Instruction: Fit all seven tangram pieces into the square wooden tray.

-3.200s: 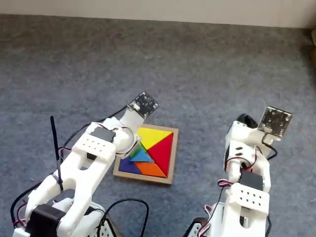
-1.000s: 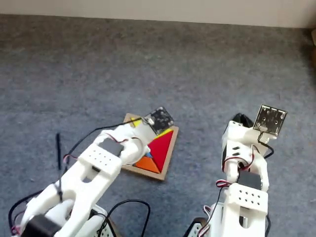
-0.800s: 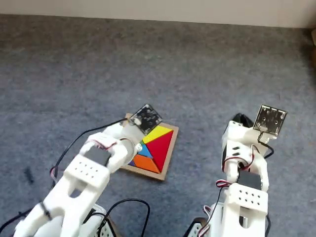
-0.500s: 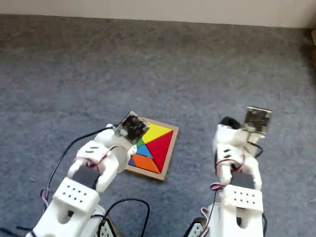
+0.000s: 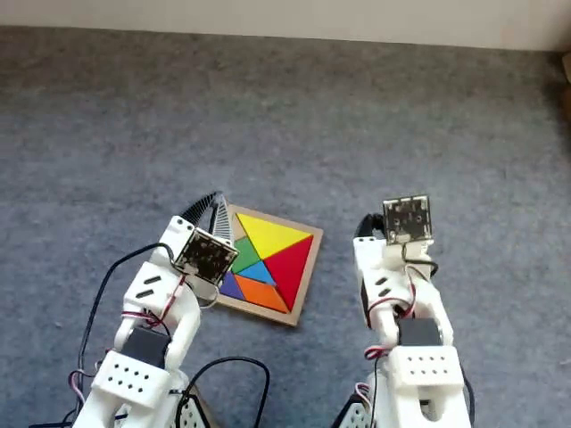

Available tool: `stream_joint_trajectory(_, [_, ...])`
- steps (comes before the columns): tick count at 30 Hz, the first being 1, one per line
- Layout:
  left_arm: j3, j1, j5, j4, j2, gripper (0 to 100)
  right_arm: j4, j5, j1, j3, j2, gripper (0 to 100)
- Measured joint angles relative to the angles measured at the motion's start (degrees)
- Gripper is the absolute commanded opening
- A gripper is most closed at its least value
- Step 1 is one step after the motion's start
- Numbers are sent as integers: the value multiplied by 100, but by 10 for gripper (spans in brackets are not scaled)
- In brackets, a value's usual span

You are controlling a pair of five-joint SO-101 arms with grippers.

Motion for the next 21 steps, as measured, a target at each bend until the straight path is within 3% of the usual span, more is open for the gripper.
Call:
stream_joint_trajectory(9, [0, -53, 0, 0, -44, 18, 343, 35, -343, 862, -3077, 34])
stream_joint_trajectory(16, [0, -167, 0, 0, -70, 18, 387, 35, -396, 862, -3226, 35])
stream_joint_trajectory(21, [0, -765, 0, 158, -79, 20, 26, 35, -404, 862, -3323, 35])
